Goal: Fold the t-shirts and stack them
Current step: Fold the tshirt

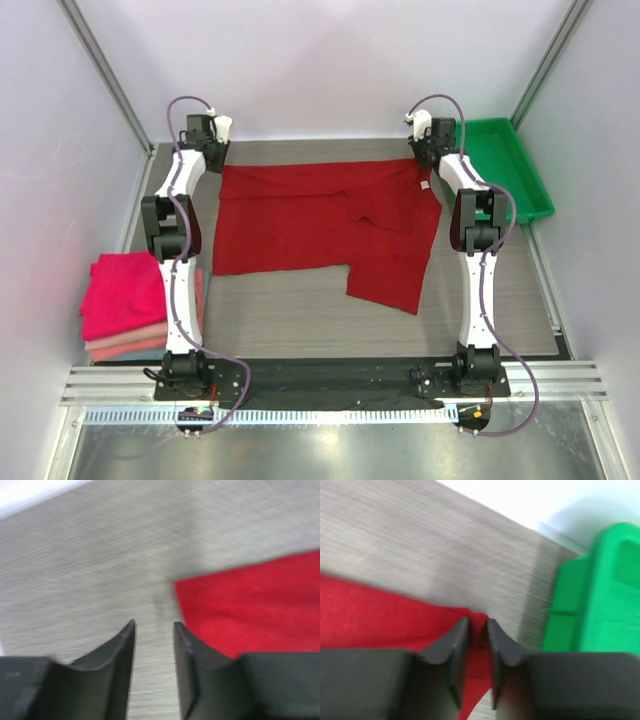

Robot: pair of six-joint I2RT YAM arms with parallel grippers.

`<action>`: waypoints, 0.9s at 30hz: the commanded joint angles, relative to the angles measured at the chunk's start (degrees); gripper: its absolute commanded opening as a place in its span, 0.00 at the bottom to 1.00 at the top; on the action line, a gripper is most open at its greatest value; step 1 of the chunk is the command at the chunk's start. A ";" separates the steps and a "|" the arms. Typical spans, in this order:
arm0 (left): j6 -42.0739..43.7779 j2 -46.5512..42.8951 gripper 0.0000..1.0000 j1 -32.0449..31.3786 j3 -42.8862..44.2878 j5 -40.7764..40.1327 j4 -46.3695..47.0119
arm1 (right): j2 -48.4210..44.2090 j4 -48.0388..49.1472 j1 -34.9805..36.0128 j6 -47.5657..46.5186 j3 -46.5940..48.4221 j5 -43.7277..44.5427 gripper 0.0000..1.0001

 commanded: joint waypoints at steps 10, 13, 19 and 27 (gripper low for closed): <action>1.00 -20.02 0.69 -4.11 -6.74 -14.35 5.99 | -21.75 2.59 -1.13 0.49 -5.67 -2.79 0.44; -1.09 -28.02 0.69 -4.37 -13.60 -10.76 -1.11 | -35.63 -0.30 -1.04 -2.84 -22.36 -15.06 0.45; -8.83 -39.62 0.63 -4.64 -31.44 0.58 -8.60 | -58.23 -15.91 -0.78 -18.90 -53.31 -26.71 0.47; -11.74 -39.03 0.57 -4.64 -39.72 5.34 -9.48 | -74.59 -26.07 5.72 -48.42 -79.87 -25.23 0.43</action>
